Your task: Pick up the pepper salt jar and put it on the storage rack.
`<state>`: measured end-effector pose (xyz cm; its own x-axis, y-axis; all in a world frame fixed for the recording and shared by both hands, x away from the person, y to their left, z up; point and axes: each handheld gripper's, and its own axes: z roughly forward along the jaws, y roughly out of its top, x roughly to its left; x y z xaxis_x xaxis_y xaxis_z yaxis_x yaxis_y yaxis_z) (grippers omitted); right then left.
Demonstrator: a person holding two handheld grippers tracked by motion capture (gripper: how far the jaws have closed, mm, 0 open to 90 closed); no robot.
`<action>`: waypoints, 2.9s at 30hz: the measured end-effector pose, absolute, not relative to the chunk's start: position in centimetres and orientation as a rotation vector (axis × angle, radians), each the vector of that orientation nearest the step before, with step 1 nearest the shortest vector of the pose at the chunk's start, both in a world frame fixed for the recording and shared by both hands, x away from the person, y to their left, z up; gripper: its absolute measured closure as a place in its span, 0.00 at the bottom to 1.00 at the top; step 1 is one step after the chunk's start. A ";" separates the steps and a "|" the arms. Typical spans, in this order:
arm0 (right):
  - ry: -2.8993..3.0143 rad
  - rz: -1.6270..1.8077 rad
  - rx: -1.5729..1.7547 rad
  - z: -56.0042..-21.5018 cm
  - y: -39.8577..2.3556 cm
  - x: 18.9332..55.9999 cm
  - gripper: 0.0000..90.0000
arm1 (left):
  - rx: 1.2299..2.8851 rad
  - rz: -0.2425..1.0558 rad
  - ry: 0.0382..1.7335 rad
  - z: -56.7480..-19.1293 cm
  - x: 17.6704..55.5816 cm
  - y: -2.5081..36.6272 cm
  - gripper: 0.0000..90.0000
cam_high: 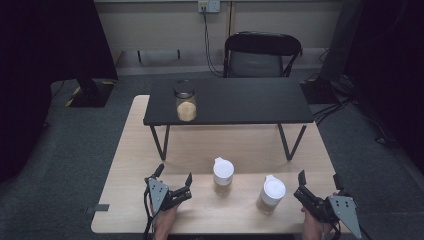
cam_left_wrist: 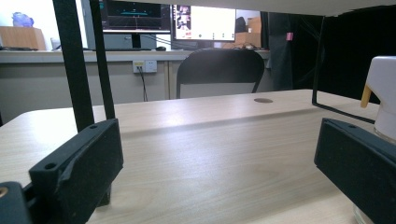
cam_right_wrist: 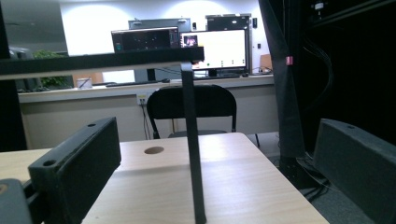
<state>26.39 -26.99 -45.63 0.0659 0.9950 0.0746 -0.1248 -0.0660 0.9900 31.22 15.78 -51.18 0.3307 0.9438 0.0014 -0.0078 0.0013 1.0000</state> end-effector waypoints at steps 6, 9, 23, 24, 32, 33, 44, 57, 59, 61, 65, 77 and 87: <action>1.030 1.294 1.204 -43.8 -26.2 25.6 0.00 | 1.344 0.962 0.952 -51.2 31.2 15.8 0.01; 1.043 1.312 1.183 -43.0 -25.7 25.2 0.00 | 1.344 0.962 0.953 -51.2 31.2 15.8 0.01; 1.186 1.368 1.073 -41.7 -23.0 24.9 0.00 | 1.344 0.963 0.953 -51.2 31.2 15.8 0.01; 1.203 1.372 1.055 -41.6 -22.6 24.9 0.00 | 1.344 0.963 0.953 -51.2 31.2 15.8 0.01; 1.273 1.442 0.991 -40.4 -20.4 24.7 0.00 | 1.343 0.964 0.954 -51.2 31.2 15.8 0.01; 1.280 1.443 0.984 -40.4 -20.2 24.7 0.00 | 1.343 0.964 0.955 -51.2 31.2 15.8 0.01; 1.341 1.468 0.941 -39.5 -17.6 24.8 0.00 | 1.343 0.965 0.956 -51.2 31.2 15.8 0.01; 1.408 1.527 0.848 -39.4 -14.2 24.8 0.00 | 1.343 0.966 0.956 -51.2 31.2 15.8 0.02; 1.429 1.537 0.844 -39.4 -13.6 25.0 0.00 | 1.342 0.966 0.956 -51.2 31.2 15.8 0.02; 1.442 1.563 0.837 -39.6 -13.2 25.1 0.00 | 1.343 0.966 0.956 -51.2 31.2 15.8 0.02; 1.466 1.578 0.821 -39.9 -12.5 25.5 0.00 | 1.343 0.966 0.956 -51.2 31.2 15.8 0.02; 1.509 1.585 0.822 -39.5 -10.6 27.1 0.01 | 1.343 0.966 0.956 -51.2 31.2 15.8 0.02; 1.550 1.587 0.842 -40.6 -9.7 28.2 0.02 | 1.343 0.966 0.956 -51.2 31.2 15.8 0.02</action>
